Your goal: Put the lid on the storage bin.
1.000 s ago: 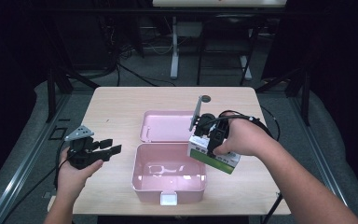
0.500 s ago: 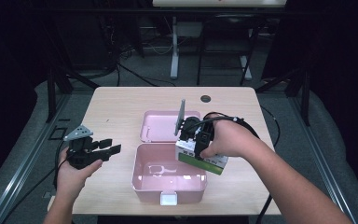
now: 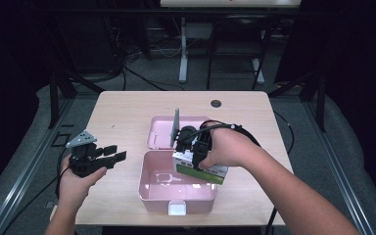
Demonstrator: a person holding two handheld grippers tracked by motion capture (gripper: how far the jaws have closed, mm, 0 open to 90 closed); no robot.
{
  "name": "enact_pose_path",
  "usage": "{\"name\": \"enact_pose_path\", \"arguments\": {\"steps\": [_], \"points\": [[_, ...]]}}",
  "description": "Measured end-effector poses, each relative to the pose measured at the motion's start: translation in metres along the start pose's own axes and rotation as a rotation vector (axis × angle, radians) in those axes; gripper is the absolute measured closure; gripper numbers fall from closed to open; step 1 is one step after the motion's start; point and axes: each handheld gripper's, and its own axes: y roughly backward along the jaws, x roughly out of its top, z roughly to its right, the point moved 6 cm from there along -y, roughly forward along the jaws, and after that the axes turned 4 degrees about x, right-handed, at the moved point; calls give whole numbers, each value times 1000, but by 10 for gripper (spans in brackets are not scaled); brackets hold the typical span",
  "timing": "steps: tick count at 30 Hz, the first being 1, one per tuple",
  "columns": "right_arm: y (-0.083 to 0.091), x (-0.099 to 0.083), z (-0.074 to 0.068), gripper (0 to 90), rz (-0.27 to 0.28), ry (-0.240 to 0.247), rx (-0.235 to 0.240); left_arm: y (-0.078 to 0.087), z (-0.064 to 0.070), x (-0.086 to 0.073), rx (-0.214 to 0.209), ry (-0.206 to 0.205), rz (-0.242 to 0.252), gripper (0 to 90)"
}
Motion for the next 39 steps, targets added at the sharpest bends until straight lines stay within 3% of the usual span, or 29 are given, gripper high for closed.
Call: {"name": "enact_pose_path", "arguments": {"steps": [20,39], "points": [[-3,18,-20,613,-12,78,0,1,-1,0,-1,-2,0,503],[-18,20,-39,614,-41,165,7,1,-1,0,-1,-2,0,503]]}}
